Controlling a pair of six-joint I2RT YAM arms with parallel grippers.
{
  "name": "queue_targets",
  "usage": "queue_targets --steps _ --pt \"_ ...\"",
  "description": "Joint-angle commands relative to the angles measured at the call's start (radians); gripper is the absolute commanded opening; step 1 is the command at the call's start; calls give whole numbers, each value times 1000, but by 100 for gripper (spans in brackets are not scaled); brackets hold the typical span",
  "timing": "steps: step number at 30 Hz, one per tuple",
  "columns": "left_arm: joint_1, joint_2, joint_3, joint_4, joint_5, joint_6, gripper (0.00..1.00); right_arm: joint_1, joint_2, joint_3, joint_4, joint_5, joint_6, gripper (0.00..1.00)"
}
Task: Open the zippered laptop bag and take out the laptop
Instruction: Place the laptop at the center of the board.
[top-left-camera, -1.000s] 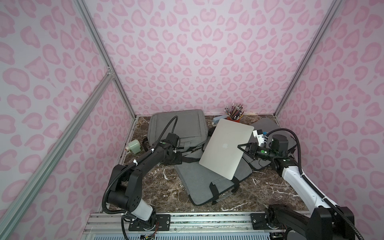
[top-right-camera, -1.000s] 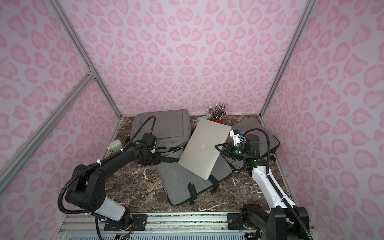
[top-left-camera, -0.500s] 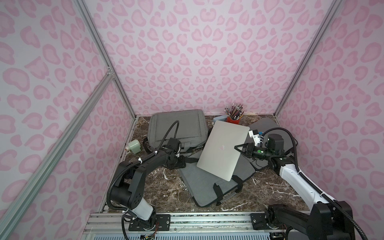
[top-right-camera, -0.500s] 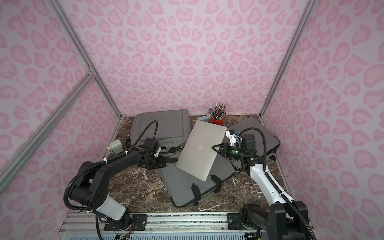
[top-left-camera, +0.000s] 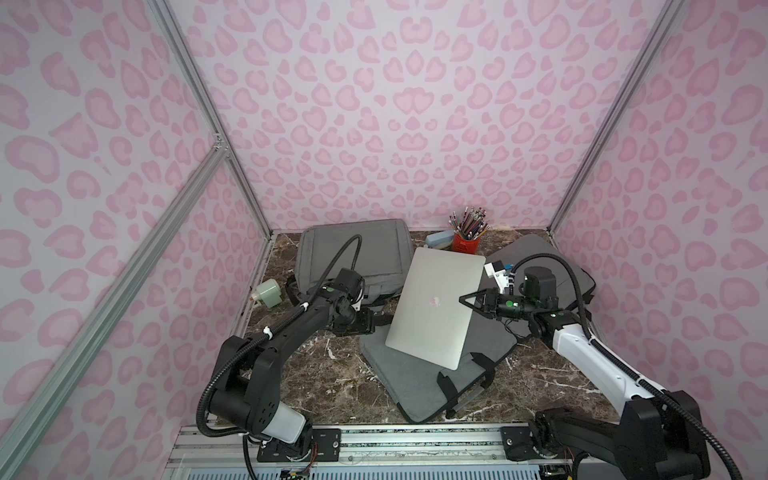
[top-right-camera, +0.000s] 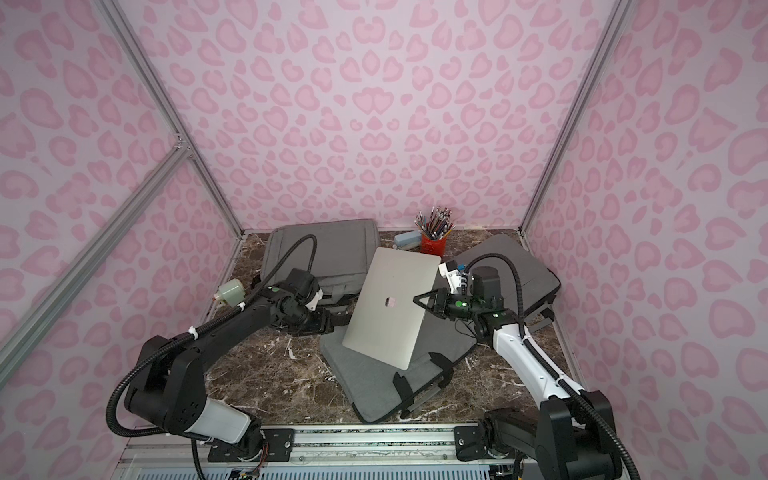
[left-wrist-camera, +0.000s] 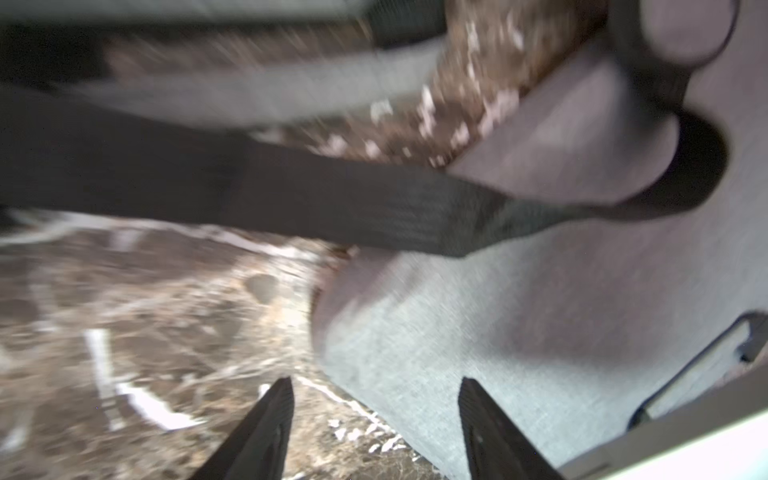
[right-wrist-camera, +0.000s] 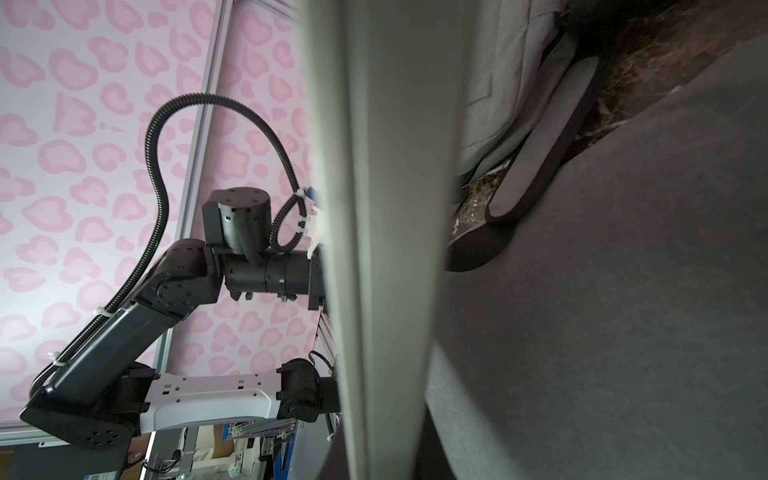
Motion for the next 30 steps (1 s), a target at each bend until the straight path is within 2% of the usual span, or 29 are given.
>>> queue_targets --steps 1,7,11,17,23,30 --pt "65 -26 52 -65 -65 30 69 36 14 -9 135 -57 28 0" --pt "141 -26 204 -121 -88 61 72 204 93 -18 302 -14 172 0" --pt "190 -17 273 -128 -58 65 73 330 184 -23 487 4 325 0" --pt "217 15 348 -129 1 63 74 494 353 40 600 42 457 0" --pt "216 9 332 -101 45 40 74 598 498 118 633 65 530 0" --pt "216 -56 274 -95 69 35 75 649 607 177 639 130 569 0"
